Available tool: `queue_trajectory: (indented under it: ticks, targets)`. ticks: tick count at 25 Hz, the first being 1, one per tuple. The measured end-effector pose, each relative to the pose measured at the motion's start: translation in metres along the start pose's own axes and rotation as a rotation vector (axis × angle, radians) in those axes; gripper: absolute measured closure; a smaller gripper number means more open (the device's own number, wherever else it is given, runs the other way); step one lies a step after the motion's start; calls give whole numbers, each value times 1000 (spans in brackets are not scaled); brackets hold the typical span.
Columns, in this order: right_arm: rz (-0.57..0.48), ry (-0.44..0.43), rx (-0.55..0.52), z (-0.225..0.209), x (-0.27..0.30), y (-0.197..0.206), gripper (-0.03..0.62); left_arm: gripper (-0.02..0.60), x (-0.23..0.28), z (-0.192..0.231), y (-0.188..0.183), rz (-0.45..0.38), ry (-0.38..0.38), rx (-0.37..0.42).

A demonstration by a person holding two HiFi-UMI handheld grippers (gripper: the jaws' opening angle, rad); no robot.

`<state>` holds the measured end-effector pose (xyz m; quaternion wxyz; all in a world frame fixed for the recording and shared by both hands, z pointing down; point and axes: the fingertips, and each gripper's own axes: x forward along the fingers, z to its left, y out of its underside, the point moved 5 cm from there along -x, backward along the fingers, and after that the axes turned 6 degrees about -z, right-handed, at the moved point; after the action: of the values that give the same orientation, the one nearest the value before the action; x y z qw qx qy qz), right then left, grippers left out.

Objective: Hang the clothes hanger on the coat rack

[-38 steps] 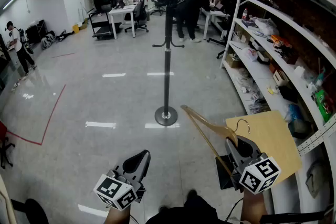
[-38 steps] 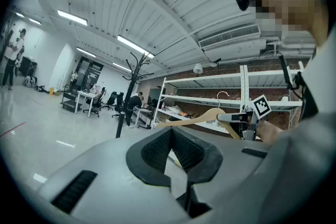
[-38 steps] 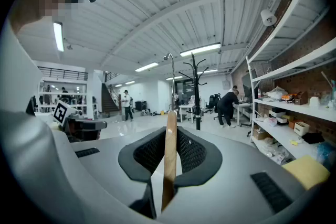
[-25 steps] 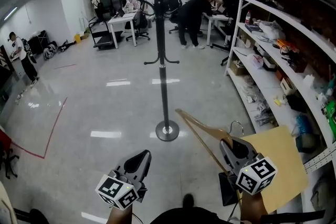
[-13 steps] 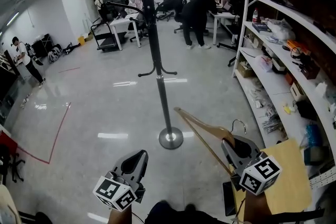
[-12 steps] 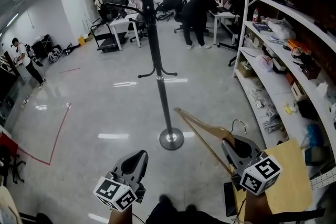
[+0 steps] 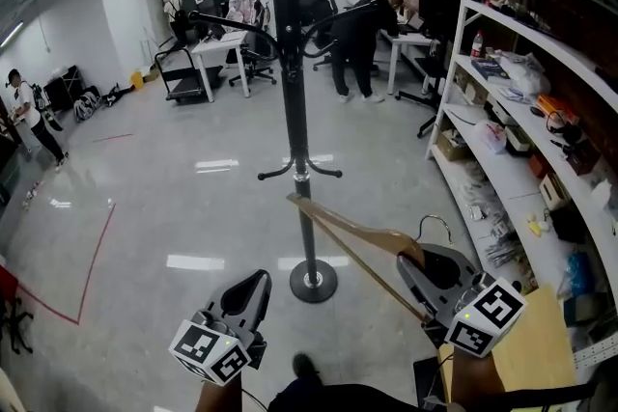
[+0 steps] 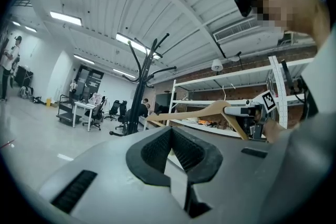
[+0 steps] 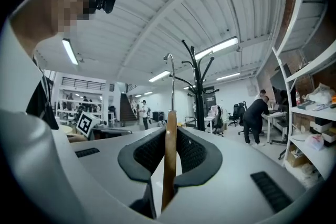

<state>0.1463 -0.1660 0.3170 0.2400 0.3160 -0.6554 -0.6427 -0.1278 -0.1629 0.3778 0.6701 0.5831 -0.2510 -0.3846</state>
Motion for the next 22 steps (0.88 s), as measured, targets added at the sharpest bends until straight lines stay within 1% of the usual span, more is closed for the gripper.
queue_trajectory:
  ticks: [6, 9, 13, 16, 19, 22]
  targets:
    - [-25, -54, 6, -9, 79, -10, 537, 581, 32, 66, -16, -10, 30, 7]
    - [-23, -92, 12, -17, 113, -15, 537, 581, 46, 88, -21, -12, 44, 8]
    - [-16, -177, 7, -26, 152, -27, 537, 581, 63, 104, -31, -28, 67, 30]
    - [-4, -254, -26, -36, 181, -33, 537, 581, 82, 112, -37, -36, 76, 46]
    - [0, -328, -41, -49, 208, -40, 537, 581, 101, 112, -52, -55, 87, 87]
    - [7, -428, -41, -59, 232, -48, 537, 581, 115, 111, -74, -98, 87, 136]
